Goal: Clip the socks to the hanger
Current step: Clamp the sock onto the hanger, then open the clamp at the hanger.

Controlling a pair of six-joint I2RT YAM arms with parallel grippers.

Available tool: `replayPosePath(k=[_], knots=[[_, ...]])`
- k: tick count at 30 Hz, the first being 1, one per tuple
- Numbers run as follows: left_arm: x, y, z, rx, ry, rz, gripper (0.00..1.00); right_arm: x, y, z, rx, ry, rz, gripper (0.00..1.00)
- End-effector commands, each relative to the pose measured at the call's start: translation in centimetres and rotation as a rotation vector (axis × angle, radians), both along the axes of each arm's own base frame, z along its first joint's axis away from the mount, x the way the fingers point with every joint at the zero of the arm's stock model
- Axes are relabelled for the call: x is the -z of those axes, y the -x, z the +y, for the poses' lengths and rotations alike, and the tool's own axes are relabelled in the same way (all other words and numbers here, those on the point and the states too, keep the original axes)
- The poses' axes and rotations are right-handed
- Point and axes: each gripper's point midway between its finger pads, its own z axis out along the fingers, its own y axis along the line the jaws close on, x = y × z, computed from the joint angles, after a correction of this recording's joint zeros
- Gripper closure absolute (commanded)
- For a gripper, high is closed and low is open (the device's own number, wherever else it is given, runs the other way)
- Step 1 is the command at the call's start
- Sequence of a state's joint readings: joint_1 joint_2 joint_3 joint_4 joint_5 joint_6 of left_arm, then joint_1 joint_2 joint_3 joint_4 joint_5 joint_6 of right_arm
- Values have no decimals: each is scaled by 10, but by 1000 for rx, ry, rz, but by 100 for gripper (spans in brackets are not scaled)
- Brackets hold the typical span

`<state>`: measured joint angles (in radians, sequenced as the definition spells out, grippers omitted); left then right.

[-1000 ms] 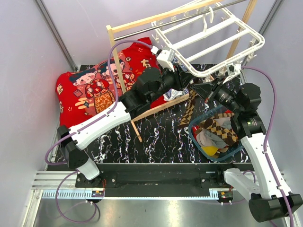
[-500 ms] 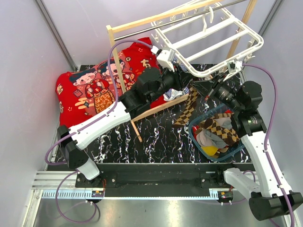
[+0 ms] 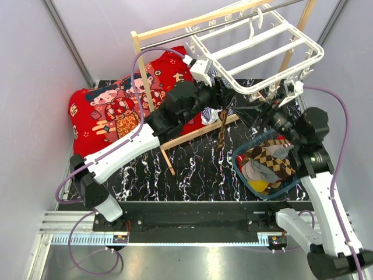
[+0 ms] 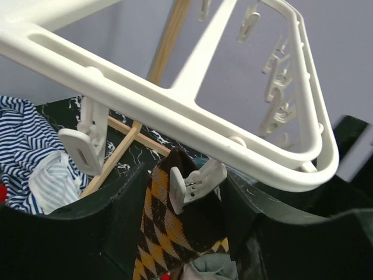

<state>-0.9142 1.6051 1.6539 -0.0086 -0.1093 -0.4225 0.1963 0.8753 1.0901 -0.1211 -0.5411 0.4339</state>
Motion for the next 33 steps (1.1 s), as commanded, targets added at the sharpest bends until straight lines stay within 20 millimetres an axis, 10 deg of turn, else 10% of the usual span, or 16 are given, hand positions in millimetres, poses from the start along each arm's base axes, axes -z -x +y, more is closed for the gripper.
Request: replayPosePath(k=[1, 11, 33], knots=[[-31, -8, 31, -74, 46, -54, 44, 6, 17, -16, 77, 79, -49, 17], [-37, -16, 54, -124, 53, -66, 40, 18, 18, -48, 251, 191, -143, 18], [-46, -15, 54, -108, 65, -51, 40, -22, -29, -25, 235, 117, -459, 18]])
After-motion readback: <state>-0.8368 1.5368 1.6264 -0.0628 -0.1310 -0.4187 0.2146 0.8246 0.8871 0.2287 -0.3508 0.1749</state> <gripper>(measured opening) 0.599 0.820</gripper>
